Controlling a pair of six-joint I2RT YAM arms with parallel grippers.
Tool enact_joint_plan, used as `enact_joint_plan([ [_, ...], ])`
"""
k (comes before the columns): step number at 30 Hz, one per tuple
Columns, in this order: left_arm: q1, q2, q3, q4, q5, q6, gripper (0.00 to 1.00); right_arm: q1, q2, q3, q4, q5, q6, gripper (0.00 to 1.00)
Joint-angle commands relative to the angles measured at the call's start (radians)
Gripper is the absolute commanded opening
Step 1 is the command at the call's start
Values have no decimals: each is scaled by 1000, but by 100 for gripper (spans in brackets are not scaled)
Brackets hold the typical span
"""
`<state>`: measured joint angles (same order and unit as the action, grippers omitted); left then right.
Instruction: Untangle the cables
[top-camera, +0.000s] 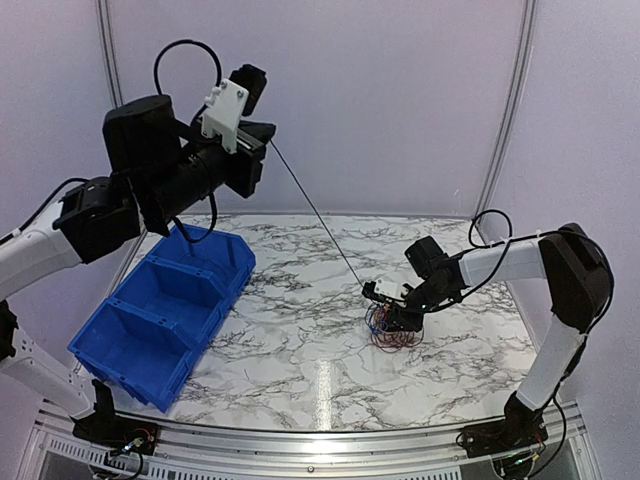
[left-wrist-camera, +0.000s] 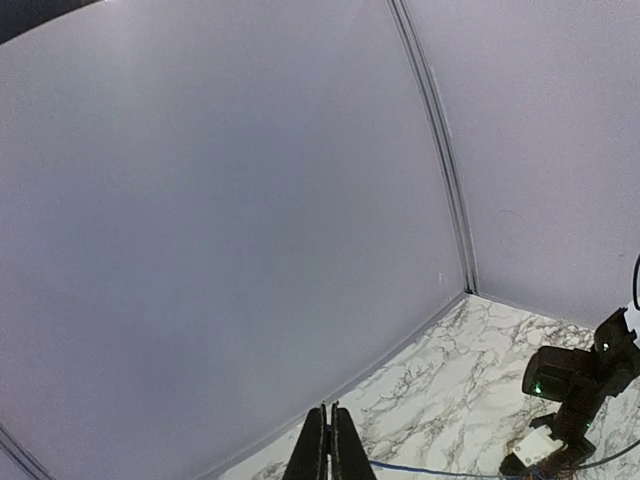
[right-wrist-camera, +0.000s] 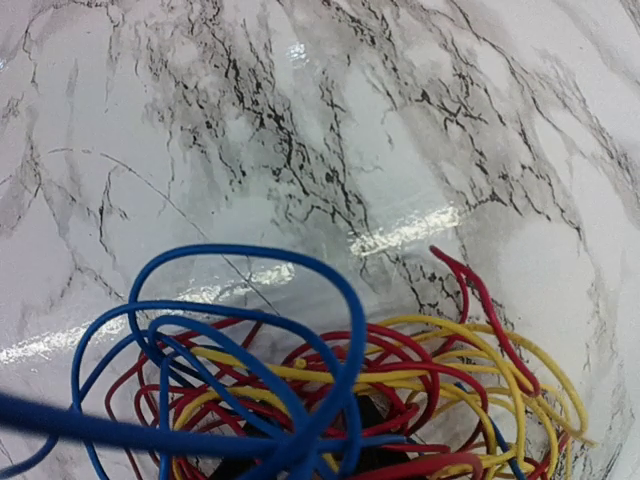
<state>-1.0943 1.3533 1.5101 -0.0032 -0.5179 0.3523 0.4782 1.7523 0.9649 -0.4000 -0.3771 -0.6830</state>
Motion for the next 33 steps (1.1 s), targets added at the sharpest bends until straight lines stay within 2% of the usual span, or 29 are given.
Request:
enact_joint_plan([
  [1, 5, -89, 115, 37, -101, 106, 0, -3, 26, -2, -43, 67, 5, 28],
  [5, 5, -127, 130, 37, -122, 127, 0, -4, 23, -3, -39, 75, 9, 34],
  [16, 4, -179, 135, 29, -169, 177, 0, -4, 26, 1, -43, 76, 8, 36],
  [22, 4, -186, 75, 19, -175, 156, 0, -3, 12, -2, -43, 84, 5, 36],
  [33, 4, -203, -40, 22, -193, 117, 0, -4, -71, -4, -54, 74, 12, 45],
])
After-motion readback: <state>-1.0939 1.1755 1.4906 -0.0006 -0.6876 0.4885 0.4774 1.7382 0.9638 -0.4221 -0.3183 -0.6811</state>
